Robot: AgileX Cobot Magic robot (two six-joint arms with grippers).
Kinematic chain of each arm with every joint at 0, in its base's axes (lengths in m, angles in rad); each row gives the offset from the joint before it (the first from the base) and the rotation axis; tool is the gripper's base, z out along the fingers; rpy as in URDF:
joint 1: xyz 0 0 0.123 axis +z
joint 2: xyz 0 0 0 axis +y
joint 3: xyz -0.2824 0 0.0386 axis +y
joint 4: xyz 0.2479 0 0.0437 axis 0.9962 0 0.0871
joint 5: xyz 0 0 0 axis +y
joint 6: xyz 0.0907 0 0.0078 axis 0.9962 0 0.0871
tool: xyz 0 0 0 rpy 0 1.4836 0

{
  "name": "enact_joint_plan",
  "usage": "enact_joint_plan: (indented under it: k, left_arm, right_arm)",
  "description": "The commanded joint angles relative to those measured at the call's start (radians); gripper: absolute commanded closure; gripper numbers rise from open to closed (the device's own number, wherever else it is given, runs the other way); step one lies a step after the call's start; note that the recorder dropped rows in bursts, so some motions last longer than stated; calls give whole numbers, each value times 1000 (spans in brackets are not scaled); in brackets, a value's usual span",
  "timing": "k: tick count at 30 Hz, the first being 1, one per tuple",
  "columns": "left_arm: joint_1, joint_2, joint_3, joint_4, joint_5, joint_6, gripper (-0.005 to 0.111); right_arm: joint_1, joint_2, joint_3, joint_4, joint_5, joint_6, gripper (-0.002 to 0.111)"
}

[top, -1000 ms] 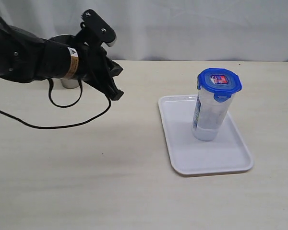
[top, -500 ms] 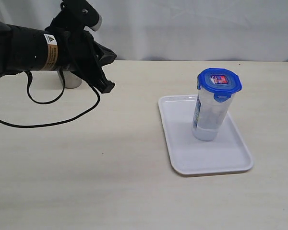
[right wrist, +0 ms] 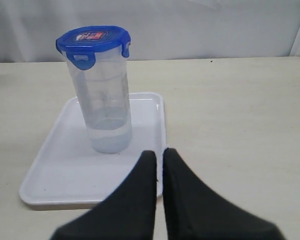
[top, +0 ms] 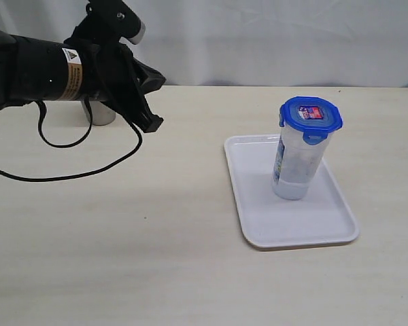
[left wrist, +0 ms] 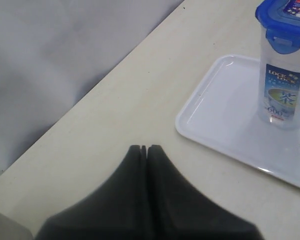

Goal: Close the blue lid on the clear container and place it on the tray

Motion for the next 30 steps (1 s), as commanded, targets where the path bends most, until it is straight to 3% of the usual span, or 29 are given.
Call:
enact_joint_plan:
  k: [1,19,30]
  left_arm:
    - [-1,-10,4,0,-1,-6,107]
    - [-1,-9,4,0,2,-6,107]
    - [-1,-9,4,0,0,-6,107]
  right_arm:
    - [0,-5,2,-49,1,-1,104]
    - [-73,-5,2,-52,-2,-39,104]
    - [-73,-5,2,66,-3,-39,104]
